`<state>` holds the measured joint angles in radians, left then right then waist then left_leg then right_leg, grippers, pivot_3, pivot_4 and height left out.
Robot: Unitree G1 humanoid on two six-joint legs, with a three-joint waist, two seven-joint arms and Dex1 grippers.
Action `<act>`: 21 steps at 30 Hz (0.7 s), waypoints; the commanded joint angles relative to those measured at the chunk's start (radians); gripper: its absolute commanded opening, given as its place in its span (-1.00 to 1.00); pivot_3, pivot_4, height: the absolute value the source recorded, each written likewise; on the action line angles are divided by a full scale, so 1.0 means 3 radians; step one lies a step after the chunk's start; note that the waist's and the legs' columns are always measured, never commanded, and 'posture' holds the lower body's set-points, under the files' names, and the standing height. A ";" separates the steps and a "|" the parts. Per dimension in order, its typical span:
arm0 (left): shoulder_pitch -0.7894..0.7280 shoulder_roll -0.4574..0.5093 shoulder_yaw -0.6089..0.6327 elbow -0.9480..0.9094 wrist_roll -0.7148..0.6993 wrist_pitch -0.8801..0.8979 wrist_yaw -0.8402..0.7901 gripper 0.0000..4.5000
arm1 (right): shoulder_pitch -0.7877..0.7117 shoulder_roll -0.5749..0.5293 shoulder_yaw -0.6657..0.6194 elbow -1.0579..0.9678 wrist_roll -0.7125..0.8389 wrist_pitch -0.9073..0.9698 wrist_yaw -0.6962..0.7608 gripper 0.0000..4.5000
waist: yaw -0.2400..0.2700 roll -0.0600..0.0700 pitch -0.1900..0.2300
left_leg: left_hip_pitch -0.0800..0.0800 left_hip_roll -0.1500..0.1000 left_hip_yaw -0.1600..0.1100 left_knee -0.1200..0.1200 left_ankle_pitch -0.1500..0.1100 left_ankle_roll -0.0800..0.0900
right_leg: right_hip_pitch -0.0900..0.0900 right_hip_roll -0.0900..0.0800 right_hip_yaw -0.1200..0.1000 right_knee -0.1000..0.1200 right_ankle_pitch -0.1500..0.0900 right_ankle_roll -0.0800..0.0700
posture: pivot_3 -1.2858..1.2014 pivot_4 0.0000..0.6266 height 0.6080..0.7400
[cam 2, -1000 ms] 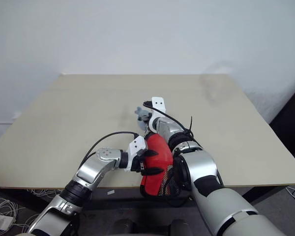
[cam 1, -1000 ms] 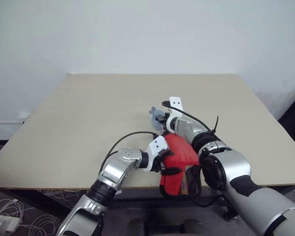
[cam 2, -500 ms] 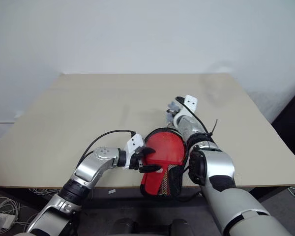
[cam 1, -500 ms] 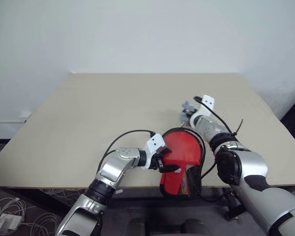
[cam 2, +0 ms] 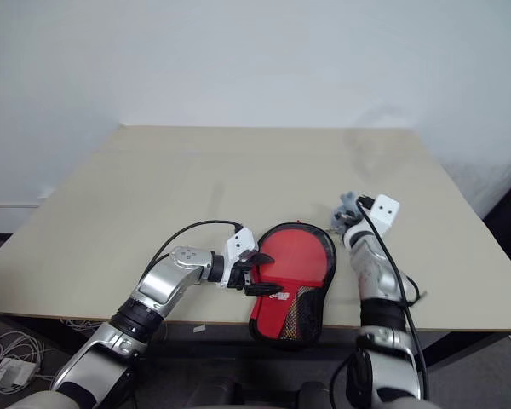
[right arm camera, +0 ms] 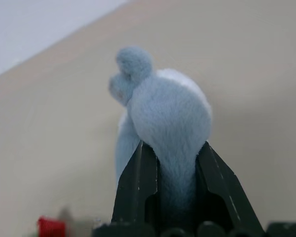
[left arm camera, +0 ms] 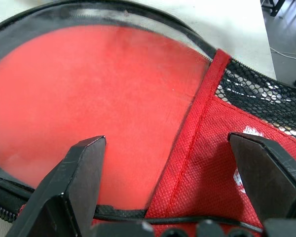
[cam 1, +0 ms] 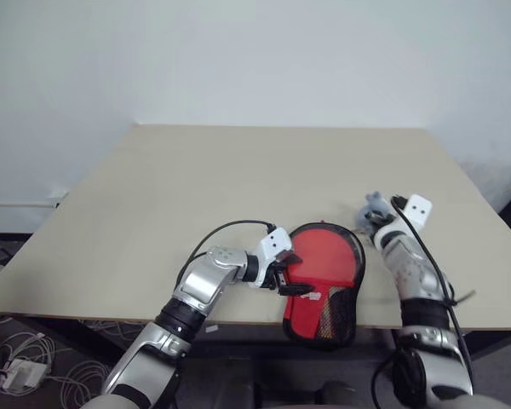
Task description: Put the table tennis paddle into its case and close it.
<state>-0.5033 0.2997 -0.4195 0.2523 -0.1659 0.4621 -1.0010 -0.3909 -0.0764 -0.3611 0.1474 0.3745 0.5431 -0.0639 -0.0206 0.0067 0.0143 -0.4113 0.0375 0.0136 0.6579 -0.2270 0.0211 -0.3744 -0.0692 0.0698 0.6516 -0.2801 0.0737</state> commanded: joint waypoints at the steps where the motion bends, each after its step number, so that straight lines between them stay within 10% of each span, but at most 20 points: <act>1: 0.0033 -0.0001 -0.0197 0.0361 0.0201 0.0069 -0.0043 0.88 | 0.0248 0.0042 -0.0139 -0.0776 0.0076 0.0201 -0.0297 -0.86 | -0.0001 0.0000 0.0000 | 0.0000 0.0000 0.0000 0.0000 0.0000 0.0000 | 0.0000 0.0000 0.0000 -0.0001 -0.0004 -0.0004 | 0.03 -1.00 0.82; 21: -0.0135 -0.0165 -0.0328 0.0683 0.0361 -0.0107 -0.0339 0.88 | 0.2456 0.0754 0.0142 -0.2777 0.0371 0.0286 -0.0617 -0.86 | 0.0120 0.0000 -0.0002 | -0.0008 -0.0014 -0.0003 -0.0015 -0.0005 0.0010 | 0.0011 -0.0019 -0.0004 -0.0040 -0.0009 -0.0002 | 0.03 -1.00 0.82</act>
<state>-0.5769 0.2470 -0.4472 0.3674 -0.1235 0.3984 -1.1011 0.2921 0.0743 -0.2917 -0.6278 0.4907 0.6586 -0.2235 0.0154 0.0067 0.0136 -0.4136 0.0329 0.0127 0.6530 -0.2289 0.0237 -0.3712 -0.0758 0.0683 0.6396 -0.2835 0.0730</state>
